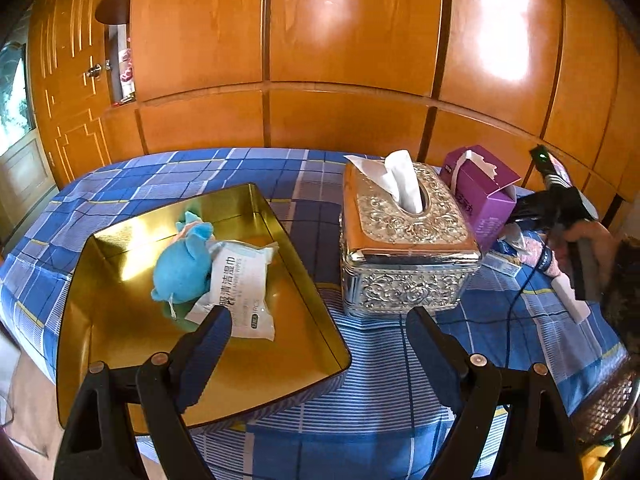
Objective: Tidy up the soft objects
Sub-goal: 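Move the right gripper back to the pile and grasp the white knit gloves, then grasp the pink towel roll with the left gripper while the right gripper holds the gloves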
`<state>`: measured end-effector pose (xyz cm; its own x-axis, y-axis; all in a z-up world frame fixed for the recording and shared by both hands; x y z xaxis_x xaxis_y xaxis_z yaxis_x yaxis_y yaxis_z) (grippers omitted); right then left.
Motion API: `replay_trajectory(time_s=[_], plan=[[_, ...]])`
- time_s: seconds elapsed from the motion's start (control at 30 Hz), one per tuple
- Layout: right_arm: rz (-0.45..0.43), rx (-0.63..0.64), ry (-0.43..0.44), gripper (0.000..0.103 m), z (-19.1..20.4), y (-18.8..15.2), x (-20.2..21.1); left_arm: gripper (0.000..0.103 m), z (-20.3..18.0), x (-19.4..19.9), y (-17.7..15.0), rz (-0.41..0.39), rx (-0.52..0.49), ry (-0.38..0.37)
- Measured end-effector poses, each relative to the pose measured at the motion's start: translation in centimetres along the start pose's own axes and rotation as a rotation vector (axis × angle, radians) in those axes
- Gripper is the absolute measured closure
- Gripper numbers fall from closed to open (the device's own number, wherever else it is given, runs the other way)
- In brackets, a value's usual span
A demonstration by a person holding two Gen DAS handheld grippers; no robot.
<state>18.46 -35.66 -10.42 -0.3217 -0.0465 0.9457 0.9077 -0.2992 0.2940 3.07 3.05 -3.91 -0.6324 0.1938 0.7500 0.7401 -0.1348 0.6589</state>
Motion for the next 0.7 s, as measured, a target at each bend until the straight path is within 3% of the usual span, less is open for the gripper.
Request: replay_trajectory(time_s=[0.17,0.23,0.3,0.43,0.6,0.7], plan=[[0.003,0.029,-0.017,0.059,0.4,0.3,-0.2,0.014,-0.2,-0.3,-0.1,0.011,0.002,-0.009],[0.005,0.016,-0.018,0.054,0.1,0.4,0.0,0.014,-0.2,-0.3,-0.1,0.013,0.0,-0.01],[0.016,-0.001,-0.024,0.043,-0.3,0.5,-0.1,0.014,-0.2,-0.3,-0.1,0.013,0.001,-0.011],[0.032,-0.004,0.009,0.042,-0.4,0.5,-0.8,0.014,-0.3,-0.3,-0.2,0.016,0.0,-0.013],[0.027,0.043,0.034,0.074,0.5,-0.1,-0.8,0.014,-0.7,-0.1,-0.2,0.014,-0.01,-0.017],[0.016,0.035,0.031,0.079,0.2,-0.5,-0.2,0.014,-1.0,0.1,-0.2,0.009,-0.02,-0.027]])
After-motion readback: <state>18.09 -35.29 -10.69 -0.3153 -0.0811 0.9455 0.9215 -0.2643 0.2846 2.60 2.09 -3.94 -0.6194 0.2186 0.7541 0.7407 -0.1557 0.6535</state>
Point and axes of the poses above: each gripper's, at about its wrist camera, not at the fingertips, and x roughly against the way its jaws point, z to its left, y to its top, the point moved 3 cm from there along -x, roughly the way its jaws point, and after that the axes turned 6 degrees about z, right-handed, at the moved point
